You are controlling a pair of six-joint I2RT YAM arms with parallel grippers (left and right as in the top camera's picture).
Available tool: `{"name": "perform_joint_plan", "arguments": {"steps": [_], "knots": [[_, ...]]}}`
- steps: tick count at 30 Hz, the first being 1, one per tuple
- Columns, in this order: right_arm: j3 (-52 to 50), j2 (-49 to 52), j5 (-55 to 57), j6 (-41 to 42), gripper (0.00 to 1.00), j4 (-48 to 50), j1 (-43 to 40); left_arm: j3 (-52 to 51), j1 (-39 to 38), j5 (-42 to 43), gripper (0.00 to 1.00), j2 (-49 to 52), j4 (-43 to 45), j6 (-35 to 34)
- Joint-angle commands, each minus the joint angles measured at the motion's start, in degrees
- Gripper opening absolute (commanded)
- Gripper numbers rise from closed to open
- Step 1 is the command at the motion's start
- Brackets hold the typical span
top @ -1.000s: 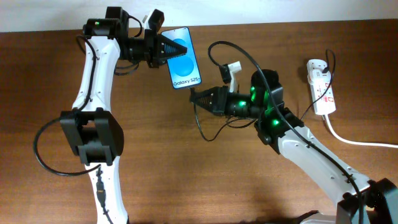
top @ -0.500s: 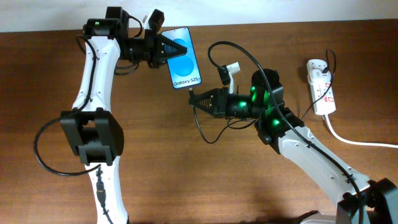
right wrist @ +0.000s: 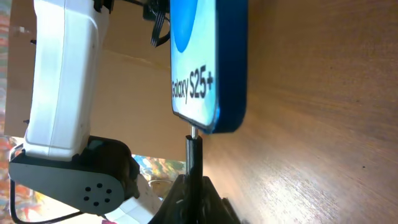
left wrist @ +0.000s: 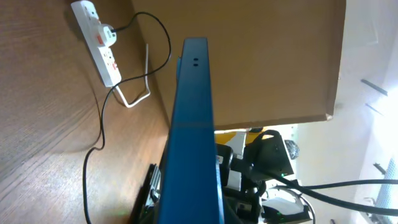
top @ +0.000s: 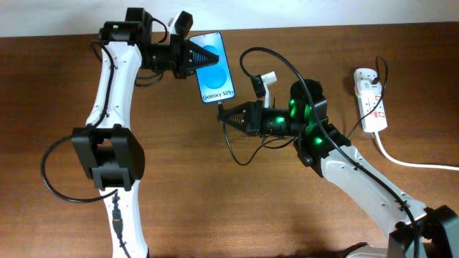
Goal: Plug charger to phone and switch on socket
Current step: 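Push the plug up into the phone's port with the right gripper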
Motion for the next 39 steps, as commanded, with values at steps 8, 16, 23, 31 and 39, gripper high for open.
{"name": "perform_joint_plan", "arguments": {"steps": [8, 16, 23, 31, 39], "knots": [[0.4, 0.2, 0.3, 0.0, 0.04, 1.0, -0.3, 0.6, -1.1, 3.0, 0.0, -0.7, -0.1, 1.0], [0.4, 0.2, 0.3, 0.0, 0.04, 0.9, -2.1, 0.6, -1.1, 3.0, 0.0, -0.7, -0.1, 0.9], [0.4, 0.2, 3.1, 0.0, 0.04, 1.4, -2.1, 0.6, -1.1, 3.1, 0.0, -0.7, -1.4, 1.0], [0.4, 5.0, 3.0, 2.8, 0.04, 9.2, -2.1, 0.6, -3.1, 2.7, 0.0, -0.7, -1.6, 1.6], [0.4, 5.0, 0.5, 3.0, 0.04, 11.0, -4.8, 0.6, -3.2, 1.6, 0.0, -0.7, -1.3, 1.6]]}}
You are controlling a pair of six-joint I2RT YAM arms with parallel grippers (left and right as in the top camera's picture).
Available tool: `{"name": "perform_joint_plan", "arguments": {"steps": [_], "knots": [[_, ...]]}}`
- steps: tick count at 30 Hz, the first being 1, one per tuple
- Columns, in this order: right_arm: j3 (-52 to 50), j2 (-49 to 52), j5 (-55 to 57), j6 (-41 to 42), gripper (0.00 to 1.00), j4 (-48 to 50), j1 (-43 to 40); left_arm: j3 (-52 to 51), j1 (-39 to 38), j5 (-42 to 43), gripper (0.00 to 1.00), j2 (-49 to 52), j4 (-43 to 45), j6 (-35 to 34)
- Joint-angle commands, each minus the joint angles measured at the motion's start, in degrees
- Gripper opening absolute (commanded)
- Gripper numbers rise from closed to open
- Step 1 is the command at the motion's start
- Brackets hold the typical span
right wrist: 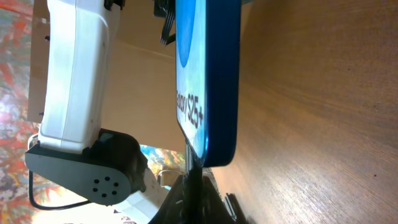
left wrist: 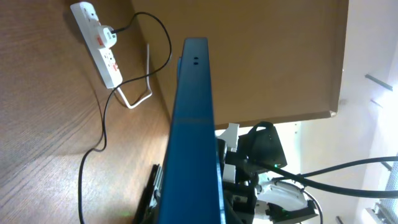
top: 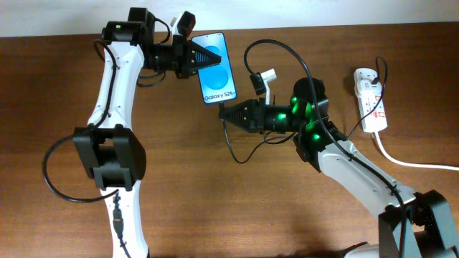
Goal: Plug charger to phone and switch on socket
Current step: 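Push the plug up into the phone's port with the right gripper, then lower the plugged phone onto the table with the left gripper and release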
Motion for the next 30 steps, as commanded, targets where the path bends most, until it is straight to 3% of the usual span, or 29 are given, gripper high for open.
{"name": "perform_joint_plan", "arguments": {"steps": [1, 3, 6, 9, 11, 14, 18, 21, 26, 30], "knots": [[1.0, 0.7, 6.2, 0.1, 0.08, 1.3, -2.5, 0.6, -2.5, 1.9, 0.0, -0.7, -0.9, 0.3], [1.0, 0.7, 5.3, -0.8, 0.26, 1.3, -2.5, 0.6, -2.5, 1.1, 0.0, -0.7, -1.0, 0.3], [1.0, 0.7, 3.5, -1.2, 0.41, 1.4, -3.5, 0.6, -2.5, 0.5, 0.0, -0.7, -0.8, 0.3], [1.0, 0.7, 1.0, -1.7, 0.48, 1.8, -6.5, 0.6, -2.5, 0.1, 0.0, -0.7, 0.2, 0.3], [1.0, 0.7, -0.4, -6.0, 0.76, 1.2, -11.6, 0.6, -2.5, -6.6, 0.0, -0.7, 0.3, 0.3], [1.0, 0.7, -0.4, -12.5, 0.88, -5.9, -16.1, 0.6, -2.5, -13.6, 0.0, -0.7, 0.3, 0.3], [1.0, 0.7, 8.7, -26.5, 0.91, -24.0, -16.2, 0.6, -2.9, -25.9, 0.0, -0.5, 0.0, 0.3], [1.0, 0.7, 12.3, -30.3, 0.91, -33.1, -16.2, -0.4, -4.8, -36.0, 0.0, 1.4, 0.3, 0.3], [1.2, -1.2, 25.2, -33.2, 0.91, -42.5, -12.7, -0.6, -5.5, -36.2, 0.0, 10.8, 2.6, 0.3], [9.4, -2.3, 39.5, -37.8, 0.92, -60.3, -7.8, -0.6, -5.5, -39.8, 0.0, 15.4, 7.4, -4.2]]}}
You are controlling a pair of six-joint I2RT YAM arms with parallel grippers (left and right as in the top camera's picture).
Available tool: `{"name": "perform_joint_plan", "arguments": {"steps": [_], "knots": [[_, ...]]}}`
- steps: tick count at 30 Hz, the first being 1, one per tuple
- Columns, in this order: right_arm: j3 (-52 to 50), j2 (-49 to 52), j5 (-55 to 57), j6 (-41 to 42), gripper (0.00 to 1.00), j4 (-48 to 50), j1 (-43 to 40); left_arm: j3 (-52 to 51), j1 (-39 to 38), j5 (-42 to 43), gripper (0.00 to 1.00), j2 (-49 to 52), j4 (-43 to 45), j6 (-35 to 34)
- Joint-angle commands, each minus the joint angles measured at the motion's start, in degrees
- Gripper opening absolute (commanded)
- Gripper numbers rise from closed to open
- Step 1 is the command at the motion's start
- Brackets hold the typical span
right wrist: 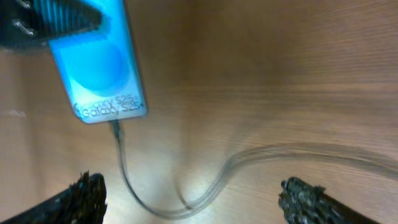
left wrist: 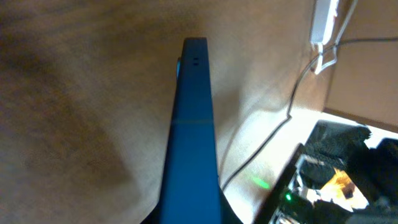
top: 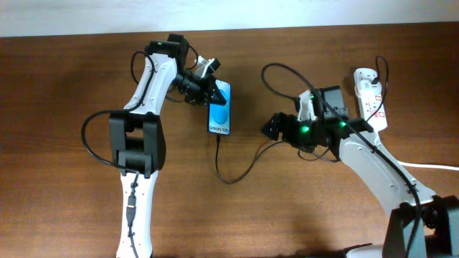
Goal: Plug charger to phone and switch on socket
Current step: 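Lower the plugged phone onto the table with the left gripper and release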
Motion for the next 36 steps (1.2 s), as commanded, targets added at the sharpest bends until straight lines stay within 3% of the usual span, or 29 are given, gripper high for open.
{"name": "perform_joint_plan", "arguments": {"steps": [1, 7, 8, 14, 15, 16, 20, 21, 29, 31, 36], "knots": [[6.8, -1.6, 9.3, -4.6, 0.92, -5.3, 2.5, 0.2, 0.1, -1.7, 0.0, 2.6, 2.8, -3.3], [9.1, -1.6, 9.3, -6.4, 0.93, -8.2, 3.5, 0.2, 0.1, -6.6, 0.01, 4.7, 4.3, -6.1], [9.1, -1.6, 9.3, -6.4, 0.93, -8.2, 3.5, 0.2, 0.1, -6.6, 0.12, 4.7, 4.2, -6.1], [9.1, -1.6, 9.3, -6.4, 0.94, -8.2, 3.5, 0.2, 0.1, -8.9, 0.3, 4.7, 4.2, -6.1], [9.1, -1.6, 9.3, -6.4, 0.94, -8.3, 3.5, 0.2, 0.1, -9.0, 0.46, 4.7, 4.2, -6.1], [9.1, -1.6, 9.3, -6.4, 0.94, -8.3, 3.5, 0.2, 0.1, -10.3, 0.54, 4.7, 4.0, -6.1], [9.1, -1.6, 9.3, -6.4, 0.97, -8.3, 3.5, 0.2, 0.1, -15.6, 0.64, 4.7, 3.1, -6.2], [9.1, -1.6, 9.3, -6.4, 0.97, -8.3, 3.5, 0.2, 0.1, -17.3, 0.73, 4.7, 3.1, -7.5], [9.1, -1.6, 10.0, -7.2, 0.98, -9.0, 3.4, 4.4, 0.1, -33.6, 0.74, 4.5, -0.4, -13.4], [9.1, -1.6, 11.2, -7.2, 0.98, -9.8, 3.4, 9.3, 0.2, -35.2, 0.72, 3.9, -3.1, -13.4], [9.2, -4.6, 11.3, -7.3, 0.98, -10.4, 3.1, 32.9, 0.9, -36.4, 0.72, -4.0, -13.0, -13.3]]}}
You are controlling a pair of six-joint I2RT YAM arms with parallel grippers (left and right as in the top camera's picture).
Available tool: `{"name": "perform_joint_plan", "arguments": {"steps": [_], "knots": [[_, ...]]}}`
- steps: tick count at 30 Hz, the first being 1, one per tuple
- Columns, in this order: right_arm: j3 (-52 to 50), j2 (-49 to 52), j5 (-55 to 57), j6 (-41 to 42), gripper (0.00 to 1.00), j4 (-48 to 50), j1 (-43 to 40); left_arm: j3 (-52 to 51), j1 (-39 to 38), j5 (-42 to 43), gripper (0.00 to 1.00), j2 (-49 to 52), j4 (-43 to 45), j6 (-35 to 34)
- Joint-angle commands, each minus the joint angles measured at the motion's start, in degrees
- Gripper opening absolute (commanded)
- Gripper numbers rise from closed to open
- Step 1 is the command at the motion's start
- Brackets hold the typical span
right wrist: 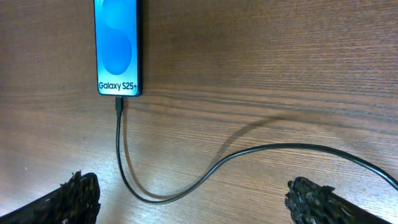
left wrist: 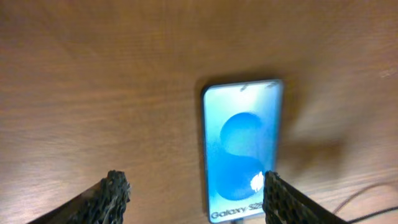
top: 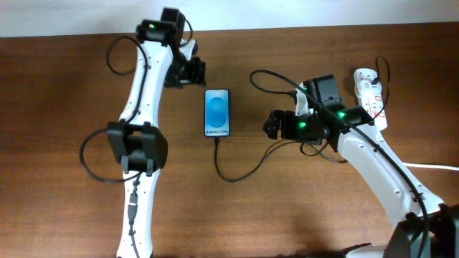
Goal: Plug charger to phone and switch on socket
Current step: 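Lower the plugged phone onto the table with the left gripper and release, then raise the left arm away and move the right gripper to the power strip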
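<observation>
The blue-screened phone (top: 217, 112) lies flat on the table, screen up. The black charger cable (top: 237, 172) is plugged into its lower end; the right wrist view shows the phone (right wrist: 118, 43) and the cable (right wrist: 186, 186) looping right. My left gripper (top: 196, 73) stands open just above and left of the phone, which fills the left wrist view (left wrist: 242, 143) between its fingers (left wrist: 112, 193). My right gripper (top: 272, 126) is open to the phone's right, over the cable, holding nothing. The white socket strip (top: 371, 100) sits at the far right.
The charger plug (top: 364, 74) sits in the strip's far end. A white mains lead (top: 416, 163) runs off the table's right edge. The black cable arches from the strip over my right arm. Bare wooden table (top: 287, 215) lies in front.
The left gripper was shut on the phone, held on edge low over the table; now the phone lies flat and that gripper is open and drawn back. The right gripper stays open, barely moved.
My left gripper held the phone up while the right gripper, shut on the cable's plug, stood just under its port, then against it. Later the right gripper was open and away with the cable hanging from the phone. Now the phone rests flat, cable attached, both grippers open.
</observation>
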Motion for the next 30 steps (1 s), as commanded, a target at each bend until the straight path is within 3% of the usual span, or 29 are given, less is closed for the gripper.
{"name": "perform_joint_plan", "arguments": {"steps": [1, 5, 8, 12, 18, 24, 27, 30], "knots": [[1.2, -5.1, 0.7, -0.8, 0.98, -0.6, -0.8, 11.4, 0.9, -1.0, 0.74, -8.8, -2.9, 0.0], [1.2, -14.9, 1.4, -3.9, 0.98, -5.5, -10.3, 18.6, 0.9, -1.0, 0.78, -17.9, -6.2, 2.3], [1.2, -22.1, 10.2, -5.7, 0.98, -12.0, -15.9, 18.6, 0.9, -1.0, 0.99, -19.5, -7.0, 2.3], [2.2, -25.8, 16.7, -7.0, 0.98, -14.3, -18.7, 18.6, 0.9, -1.0, 0.99, -19.5, -7.9, 2.3], [10.3, -25.2, 14.7, -9.8, 0.98, -15.7, -32.7, 18.6, 0.9, -1.0, 0.99, -19.5, -7.9, 2.3], [12.4, -10.4, 0.5, -9.6, 0.98, -11.6, -49.9, 18.6, 0.9, -1.0, 0.99, -19.5, -7.9, 2.3], [12.4, -6.1, 0.8, -10.6, 0.98, -9.1, -51.3, 18.6, 0.9, -1.0, 0.99, -19.5, -7.9, 2.3], [12.4, -5.8, 8.5, -9.0, 0.99, -7.4, -51.3, 18.6, 0.9, -1.0, 0.99, -19.5, -8.1, 2.3]]}}
